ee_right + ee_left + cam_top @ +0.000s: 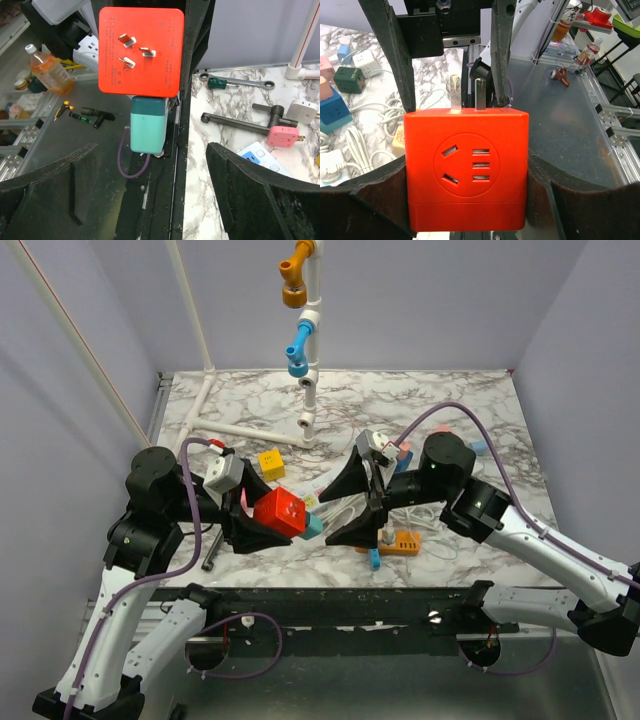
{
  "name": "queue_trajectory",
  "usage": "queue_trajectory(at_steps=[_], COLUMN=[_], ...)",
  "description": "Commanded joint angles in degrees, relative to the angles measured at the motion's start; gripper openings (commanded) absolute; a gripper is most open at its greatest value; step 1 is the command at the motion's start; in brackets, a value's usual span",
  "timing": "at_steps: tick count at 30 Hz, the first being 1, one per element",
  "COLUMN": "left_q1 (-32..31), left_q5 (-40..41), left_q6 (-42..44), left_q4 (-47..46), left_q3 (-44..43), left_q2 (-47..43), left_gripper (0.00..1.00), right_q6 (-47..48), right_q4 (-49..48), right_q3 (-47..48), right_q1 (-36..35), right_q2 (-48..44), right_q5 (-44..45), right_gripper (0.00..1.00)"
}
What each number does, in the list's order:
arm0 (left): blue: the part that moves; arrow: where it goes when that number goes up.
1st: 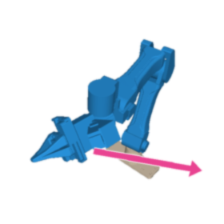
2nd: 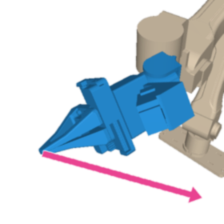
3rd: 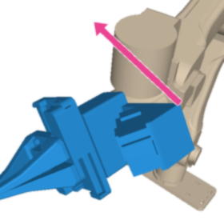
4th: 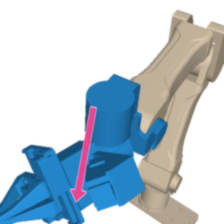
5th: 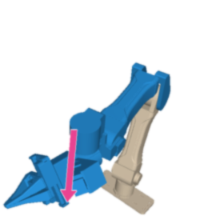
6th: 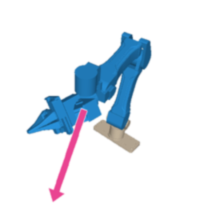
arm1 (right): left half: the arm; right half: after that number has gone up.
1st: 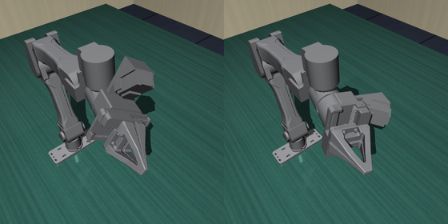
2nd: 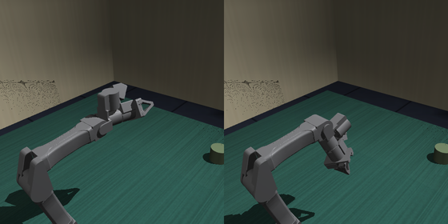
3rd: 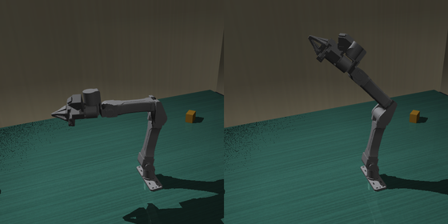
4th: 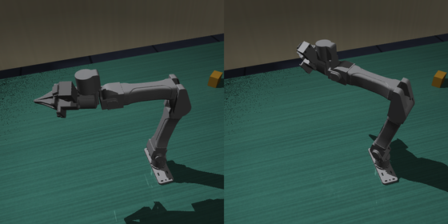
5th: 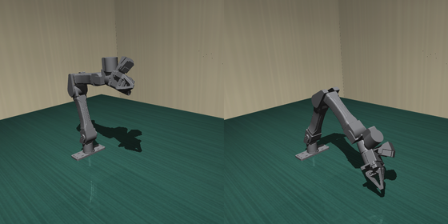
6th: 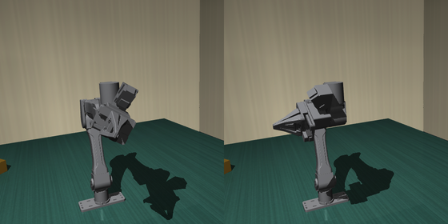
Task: Pull the plug off the socket
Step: Remove the plug from the socket.
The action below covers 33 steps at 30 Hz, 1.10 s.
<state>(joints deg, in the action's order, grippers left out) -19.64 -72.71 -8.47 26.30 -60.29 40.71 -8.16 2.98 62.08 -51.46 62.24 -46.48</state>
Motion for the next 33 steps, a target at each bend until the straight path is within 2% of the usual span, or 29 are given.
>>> queue_trajectory(at_steps=[1,11,19,23,27,29,33], left_q1=[0.5,0.5,0.6,0.5,0.6,0.6,0.6], left_q5=[-3.8,-2.7,-0.4,1.9,3.5,3.5,3.4], left_q6=[-0.7,-0.1,1.8,2.9,3.5,3.5,4.5], left_q4=[-0.3,-0.8,0.5,1.1,1.1,1.2,2.5], left_q3=[-1.9,-1.8,-2.5,-2.7,-2.5,-2.5,-2.5], left_q2=[-0.6,-0.8,0.1,0.2,0.1,0.0,0.0], left_gripper=[0.0,0.0,0.0,0.0,0.0,0.0,0.0], right_q6=[2.0,2.4,2.8,2.8,2.9,2.8,2.8], right_q4=[3.2,3.8,5.5,5.2,3.8,2.4,1.3], right_q3=[2.3,6.5,8.6,8.6,8.0,7.0,5.1], right_q1=[-1.2,-5.5,-9.3,-11.3,-12.6,-12.8,-12.8], right_q2=[-0.9,4.0,7.5,8.7,8.8,8.1,6.4], right_q5=[1.8,6.6,12.7,17.2,21.6,22.9,23.2], right_gripper=[0.94,0.91,0.83,0.75,0.6,0.49,0.17])
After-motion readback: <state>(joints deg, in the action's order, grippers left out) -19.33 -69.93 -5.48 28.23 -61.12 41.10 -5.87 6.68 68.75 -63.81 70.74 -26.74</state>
